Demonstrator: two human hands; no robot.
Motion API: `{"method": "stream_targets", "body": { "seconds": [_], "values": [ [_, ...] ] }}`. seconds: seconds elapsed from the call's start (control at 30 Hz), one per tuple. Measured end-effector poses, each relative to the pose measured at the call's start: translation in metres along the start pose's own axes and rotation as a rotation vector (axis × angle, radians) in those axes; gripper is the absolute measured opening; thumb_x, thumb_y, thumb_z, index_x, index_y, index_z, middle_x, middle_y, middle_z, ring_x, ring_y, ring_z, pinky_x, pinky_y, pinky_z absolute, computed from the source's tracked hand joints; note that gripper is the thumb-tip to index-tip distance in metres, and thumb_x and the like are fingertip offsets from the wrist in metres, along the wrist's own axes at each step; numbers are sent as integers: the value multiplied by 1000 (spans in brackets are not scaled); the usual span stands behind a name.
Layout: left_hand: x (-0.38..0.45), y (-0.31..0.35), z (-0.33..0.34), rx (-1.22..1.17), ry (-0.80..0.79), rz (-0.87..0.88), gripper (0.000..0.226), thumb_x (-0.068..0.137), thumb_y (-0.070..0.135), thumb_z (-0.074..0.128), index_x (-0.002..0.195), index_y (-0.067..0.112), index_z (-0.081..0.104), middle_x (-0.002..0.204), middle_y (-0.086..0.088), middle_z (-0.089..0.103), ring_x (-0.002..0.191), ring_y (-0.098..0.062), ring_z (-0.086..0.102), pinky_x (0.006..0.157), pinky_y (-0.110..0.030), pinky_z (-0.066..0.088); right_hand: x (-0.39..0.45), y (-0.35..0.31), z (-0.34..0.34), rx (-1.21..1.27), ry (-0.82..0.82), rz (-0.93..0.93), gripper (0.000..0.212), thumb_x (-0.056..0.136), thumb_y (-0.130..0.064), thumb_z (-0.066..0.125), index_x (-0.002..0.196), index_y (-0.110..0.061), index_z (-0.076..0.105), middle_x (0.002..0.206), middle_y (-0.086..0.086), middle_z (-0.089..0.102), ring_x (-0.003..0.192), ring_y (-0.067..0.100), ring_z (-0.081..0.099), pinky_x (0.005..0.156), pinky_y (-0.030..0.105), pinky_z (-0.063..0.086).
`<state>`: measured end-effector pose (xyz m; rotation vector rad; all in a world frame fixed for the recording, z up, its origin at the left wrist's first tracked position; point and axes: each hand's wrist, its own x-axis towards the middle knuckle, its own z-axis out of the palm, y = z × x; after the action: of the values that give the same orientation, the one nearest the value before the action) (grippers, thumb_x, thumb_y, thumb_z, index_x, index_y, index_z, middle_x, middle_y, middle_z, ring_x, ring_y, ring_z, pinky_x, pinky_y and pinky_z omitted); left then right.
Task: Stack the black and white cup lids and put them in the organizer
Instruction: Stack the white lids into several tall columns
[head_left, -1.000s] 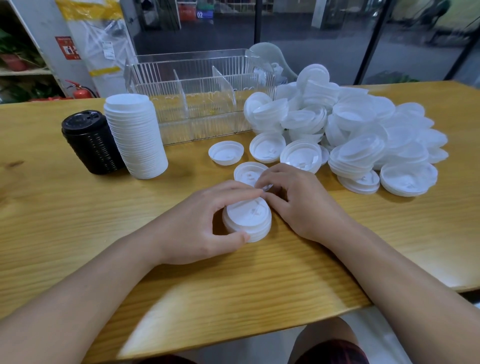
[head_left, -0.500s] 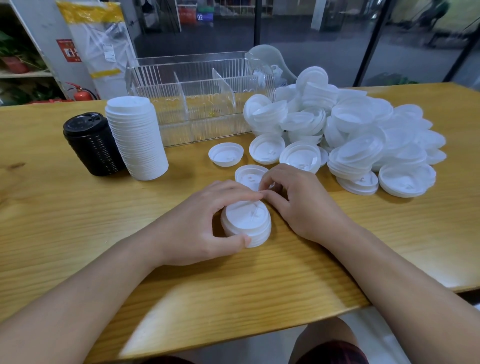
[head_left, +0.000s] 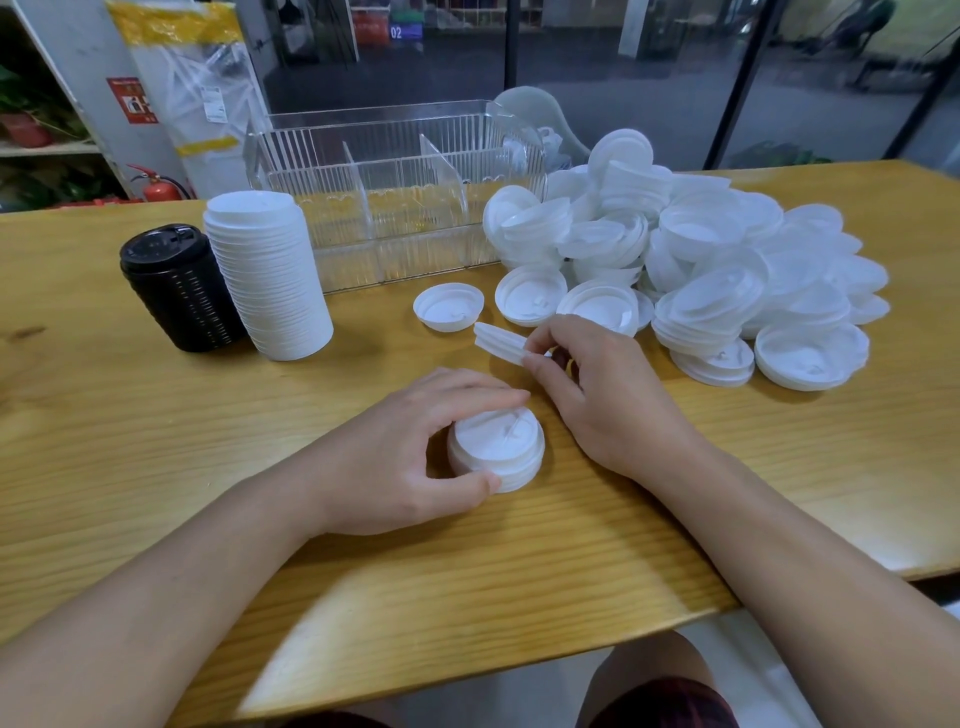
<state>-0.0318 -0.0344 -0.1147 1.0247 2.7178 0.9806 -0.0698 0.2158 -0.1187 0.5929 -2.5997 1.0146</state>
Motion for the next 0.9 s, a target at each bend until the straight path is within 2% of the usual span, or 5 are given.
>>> {"method": "stream_targets", "body": {
  "seconds": [0.23, 0.47, 0.6, 0.73, 0.9],
  "values": [
    [1, 0, -1, 37, -11, 5, 70, 96, 27, 82, 159, 36, 54, 158, 29, 47, 157, -8, 38, 128, -28, 30, -1, 0, 0, -1, 1, 1, 7, 109, -26, 64, 103, -24, 67, 91, -16, 65, 83, 4, 60, 71, 15, 42],
    [3, -3, 0, 88, 88, -74, 72, 94, 42, 84, 159, 42, 51, 156, 31, 49, 154, 2, 36, 127, -26, 32, 1, 0, -3, 189, 139, 82, 8, 110, -22, 61, 105, -21, 67, 78, -7, 69, 77, 14, 67, 72, 28, 53],
    [3, -1, -1, -3, 219, -134, 62, 90, 50, 84, 145, 43, 57, 144, 28, 56, 142, 0, 48, 115, -28, 44, 4, 3, -4, 320, 164, 119, 10, 110, -15, 59, 112, -21, 67, 83, -3, 71, 77, 18, 70, 76, 34, 59],
    [6, -3, -5, -130, 504, -120, 47, 96, 33, 83, 138, 31, 63, 134, 17, 66, 135, -9, 60, 105, -36, 54, 6, 1, -7, 502, 205, 175, 11, 111, -12, 57, 117, -12, 67, 83, 8, 73, 74, 19, 69, 70, 30, 54],
    [8, 4, -4, -290, 539, -50, 51, 96, 18, 85, 141, 29, 65, 141, 8, 68, 134, -20, 66, 102, -46, 60, 7, -8, -12, 911, 26, 216, 20, 111, -7, 58, 126, 5, 60, 86, 24, 70, 76, 29, 67, 68, 35, 52]
  ]
}}
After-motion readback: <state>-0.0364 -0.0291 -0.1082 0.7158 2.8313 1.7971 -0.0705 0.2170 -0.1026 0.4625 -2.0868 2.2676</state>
